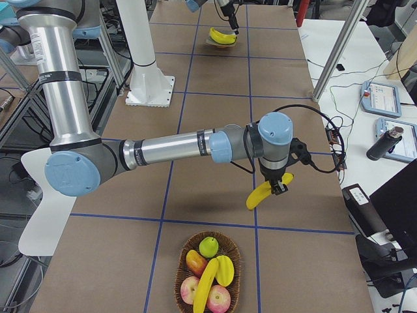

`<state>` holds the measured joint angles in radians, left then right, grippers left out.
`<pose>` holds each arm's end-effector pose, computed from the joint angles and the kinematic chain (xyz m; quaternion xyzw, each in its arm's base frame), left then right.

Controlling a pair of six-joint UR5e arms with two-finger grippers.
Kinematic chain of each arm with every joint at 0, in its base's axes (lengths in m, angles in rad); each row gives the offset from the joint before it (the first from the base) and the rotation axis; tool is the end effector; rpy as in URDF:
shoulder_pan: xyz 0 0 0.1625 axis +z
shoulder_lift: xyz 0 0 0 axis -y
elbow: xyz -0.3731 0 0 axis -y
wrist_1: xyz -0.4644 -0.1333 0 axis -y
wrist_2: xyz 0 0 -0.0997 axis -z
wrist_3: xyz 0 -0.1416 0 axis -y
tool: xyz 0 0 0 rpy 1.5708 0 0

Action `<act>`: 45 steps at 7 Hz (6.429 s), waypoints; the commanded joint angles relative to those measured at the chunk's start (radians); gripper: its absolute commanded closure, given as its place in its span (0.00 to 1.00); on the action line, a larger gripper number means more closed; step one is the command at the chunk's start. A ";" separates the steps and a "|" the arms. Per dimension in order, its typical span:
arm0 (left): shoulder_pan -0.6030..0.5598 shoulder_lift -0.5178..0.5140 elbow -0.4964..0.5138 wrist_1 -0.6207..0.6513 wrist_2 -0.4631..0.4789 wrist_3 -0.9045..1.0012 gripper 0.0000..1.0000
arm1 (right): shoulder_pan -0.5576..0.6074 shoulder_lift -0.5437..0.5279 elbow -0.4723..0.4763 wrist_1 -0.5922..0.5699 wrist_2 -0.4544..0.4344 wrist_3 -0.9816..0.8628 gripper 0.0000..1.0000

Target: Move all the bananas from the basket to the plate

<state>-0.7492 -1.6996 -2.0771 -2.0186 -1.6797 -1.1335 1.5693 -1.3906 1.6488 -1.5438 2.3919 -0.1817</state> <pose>0.3538 -0.4901 0.2349 0.2490 0.4528 -0.1052 0.8497 0.0287 -0.6387 0.4755 0.1653 -0.3817 -0.1395 0.8986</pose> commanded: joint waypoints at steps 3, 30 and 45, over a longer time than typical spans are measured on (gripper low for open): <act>0.049 -0.245 0.005 -0.003 0.002 -0.084 0.00 | -0.228 0.147 0.186 0.017 0.044 0.703 1.00; 0.286 -0.471 0.063 -0.288 -0.061 -0.134 0.10 | -0.799 0.383 0.463 0.320 -0.139 1.547 1.00; 0.297 -0.402 0.026 -0.279 -0.063 -0.146 1.00 | -0.609 0.311 0.330 0.317 -0.134 1.449 0.00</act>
<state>-0.4514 -2.1206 -2.0355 -2.2976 -1.7431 -1.2766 0.9304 -1.0555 2.0032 -1.2275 2.2582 1.3116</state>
